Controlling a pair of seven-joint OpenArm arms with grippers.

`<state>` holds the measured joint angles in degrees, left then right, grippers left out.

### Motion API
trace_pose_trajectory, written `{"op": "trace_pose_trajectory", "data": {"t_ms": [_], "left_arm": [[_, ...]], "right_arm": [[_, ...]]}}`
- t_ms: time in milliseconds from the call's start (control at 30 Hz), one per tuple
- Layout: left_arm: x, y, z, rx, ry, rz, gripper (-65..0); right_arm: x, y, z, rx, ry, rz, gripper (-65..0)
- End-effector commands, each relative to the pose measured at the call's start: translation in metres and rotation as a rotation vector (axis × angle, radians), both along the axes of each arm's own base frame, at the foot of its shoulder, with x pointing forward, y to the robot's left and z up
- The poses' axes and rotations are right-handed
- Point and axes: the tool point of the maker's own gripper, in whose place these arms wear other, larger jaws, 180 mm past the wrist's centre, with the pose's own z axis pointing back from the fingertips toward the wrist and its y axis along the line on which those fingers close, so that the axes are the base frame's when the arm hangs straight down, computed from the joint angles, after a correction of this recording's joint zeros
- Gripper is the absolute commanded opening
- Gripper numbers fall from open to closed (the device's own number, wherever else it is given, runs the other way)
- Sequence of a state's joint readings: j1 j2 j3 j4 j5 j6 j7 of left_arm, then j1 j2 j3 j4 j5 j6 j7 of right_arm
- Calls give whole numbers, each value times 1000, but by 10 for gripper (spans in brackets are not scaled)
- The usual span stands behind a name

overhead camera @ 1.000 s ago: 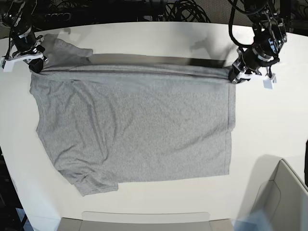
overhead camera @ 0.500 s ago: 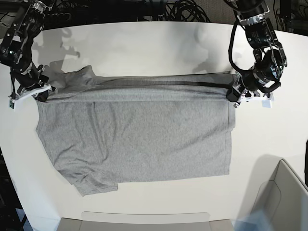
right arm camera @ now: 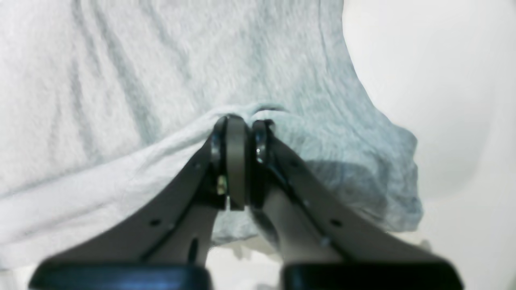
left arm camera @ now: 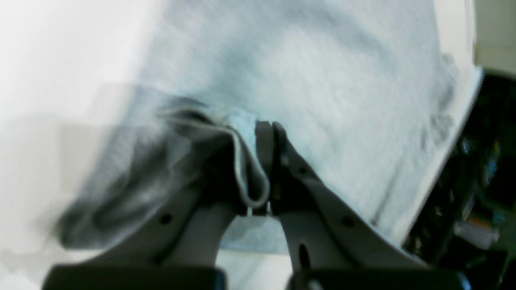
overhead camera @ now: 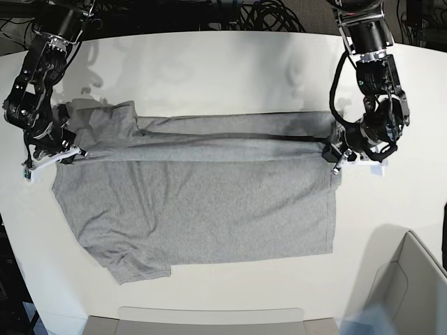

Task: Fold the T-shirt properly
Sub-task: 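Lift the shirt edge with both grippers and fold it over the body, then release the folded edge and raise both grippers away from the shirt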

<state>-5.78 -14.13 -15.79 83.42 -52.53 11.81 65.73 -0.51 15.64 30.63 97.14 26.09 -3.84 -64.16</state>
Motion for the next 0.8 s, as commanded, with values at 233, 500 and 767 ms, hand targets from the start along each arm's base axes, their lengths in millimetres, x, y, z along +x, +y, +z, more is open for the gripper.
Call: {"op": "trace_pose_trajectory", "data": {"t_ms": [233,500,767], "left_arm": [[30,13,18,-1,-45,13,-650],[45,21,0,111,-24,-10,-650],[58,21,4,122,-42,-6,-650]], "right_arm": [[39,-12,-2,-29,-31,13,-650],[63,-19,-25,-40,-33,6,-650],[79,-28,-17,-47,-58,-11,-650]]}}
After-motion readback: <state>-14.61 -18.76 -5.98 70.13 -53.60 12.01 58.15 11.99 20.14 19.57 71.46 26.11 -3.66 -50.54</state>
